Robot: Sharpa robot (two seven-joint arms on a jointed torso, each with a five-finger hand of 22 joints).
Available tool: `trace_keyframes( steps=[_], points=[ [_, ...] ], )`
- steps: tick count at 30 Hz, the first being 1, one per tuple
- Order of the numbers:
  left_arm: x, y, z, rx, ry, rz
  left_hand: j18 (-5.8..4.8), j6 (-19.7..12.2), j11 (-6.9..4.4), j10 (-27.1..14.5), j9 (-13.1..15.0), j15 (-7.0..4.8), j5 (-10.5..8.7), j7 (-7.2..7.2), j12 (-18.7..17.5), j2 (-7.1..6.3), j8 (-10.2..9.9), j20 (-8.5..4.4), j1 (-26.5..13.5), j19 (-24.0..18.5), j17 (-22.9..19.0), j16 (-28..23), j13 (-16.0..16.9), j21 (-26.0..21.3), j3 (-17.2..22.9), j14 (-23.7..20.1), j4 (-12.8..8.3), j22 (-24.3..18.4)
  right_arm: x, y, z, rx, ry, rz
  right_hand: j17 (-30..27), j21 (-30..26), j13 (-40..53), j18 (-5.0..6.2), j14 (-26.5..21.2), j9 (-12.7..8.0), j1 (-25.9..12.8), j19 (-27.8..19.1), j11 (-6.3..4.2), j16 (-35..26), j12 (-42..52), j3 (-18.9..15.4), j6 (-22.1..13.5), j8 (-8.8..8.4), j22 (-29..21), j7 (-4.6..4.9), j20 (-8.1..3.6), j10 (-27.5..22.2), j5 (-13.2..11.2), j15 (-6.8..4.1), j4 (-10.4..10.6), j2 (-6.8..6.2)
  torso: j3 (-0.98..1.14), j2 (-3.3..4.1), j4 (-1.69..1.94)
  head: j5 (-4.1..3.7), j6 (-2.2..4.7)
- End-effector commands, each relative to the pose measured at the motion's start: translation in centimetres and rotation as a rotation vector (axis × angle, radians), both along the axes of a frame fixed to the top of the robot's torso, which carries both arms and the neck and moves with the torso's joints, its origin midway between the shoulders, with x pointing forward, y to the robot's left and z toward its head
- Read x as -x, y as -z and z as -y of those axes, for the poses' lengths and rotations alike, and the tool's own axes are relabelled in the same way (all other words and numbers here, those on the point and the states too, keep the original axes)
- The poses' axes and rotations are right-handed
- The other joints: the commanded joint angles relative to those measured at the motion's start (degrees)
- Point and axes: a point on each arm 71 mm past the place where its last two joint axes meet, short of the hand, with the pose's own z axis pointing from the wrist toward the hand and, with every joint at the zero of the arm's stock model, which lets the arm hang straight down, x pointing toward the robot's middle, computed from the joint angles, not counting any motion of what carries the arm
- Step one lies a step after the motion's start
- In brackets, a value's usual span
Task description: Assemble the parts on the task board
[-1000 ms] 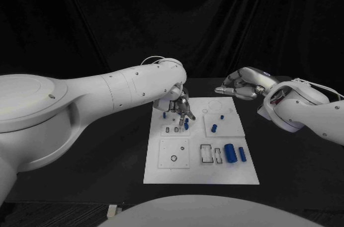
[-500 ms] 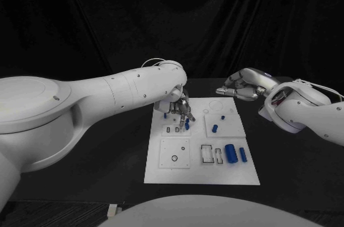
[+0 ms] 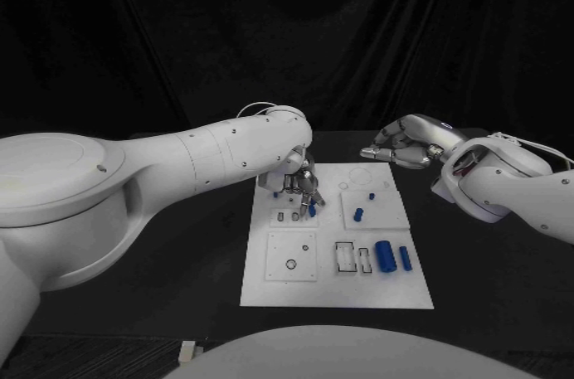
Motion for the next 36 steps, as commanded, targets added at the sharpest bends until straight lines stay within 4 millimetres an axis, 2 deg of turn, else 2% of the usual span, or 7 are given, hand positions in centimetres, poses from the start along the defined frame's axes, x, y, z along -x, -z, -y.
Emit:
trace_keyframes(
  steps=[1,16,36],
  points=[
    [0.14,0.18,0.26,0.019,0.007,-0.012,-0.37,0.0,-0.23,6.0,0.1,-0.48,0.43,0.01,0.2,-0.15,-0.4,-0.31,0.2,1.6,15.1,0.2,14.9,-0.4,0.5,6.1,-0.2,10.6,0.02,0.19,0.15,0.008,0.013,-0.014,15.1,-0.3,15.1,-0.22,5.9,0.1,0.5,-0.3,0.28,0.2,0.2,-0.4,-0.2,-0.18,11.3,0.33,0.24,6.0,0.1,0.38,0.0,-0.15,0.00,-0.01,0.03,-0.12,-0.01],
    [0.34,0.56,0.59,0.022,0.009,-0.018,-0.30,0.7,-0.38,6.0,0.4,-0.56,0.96,-0.21,0.2,-0.32,-0.3,-0.37,0.6,1.3,15.1,0.2,14.9,-0.5,1.3,6.1,-1.0,10.4,0.02,0.27,0.18,0.011,0.015,-0.020,15.1,-0.7,15.1,-0.12,5.9,0.1,0.5,-0.6,0.28,0.2,0.2,-0.4,-0.2,-0.19,11.1,0.33,0.24,6.0,0.1,0.38,0.1,-0.12,0.00,-0.06,-0.04,-0.05,-0.01],
    [0.35,0.67,0.60,0.022,0.009,-0.021,-0.27,1.0,-0.68,6.0,1.1,-0.86,3.26,-0.51,0.2,-1.12,-1.0,-0.67,2.5,1.2,15.1,0.2,14.9,-0.7,4.1,6.1,-4.1,10.4,0.04,0.36,0.26,0.017,0.019,-0.031,15.1,-1.5,15.1,0.07,5.9,0.1,0.5,-1.0,0.31,0.2,0.2,-0.5,-0.1,-0.21,10.9,0.33,0.25,6.0,0.0,0.39,0.0,-0.11,-0.02,-0.09,0.01,0.09,-0.01]
  ],
)
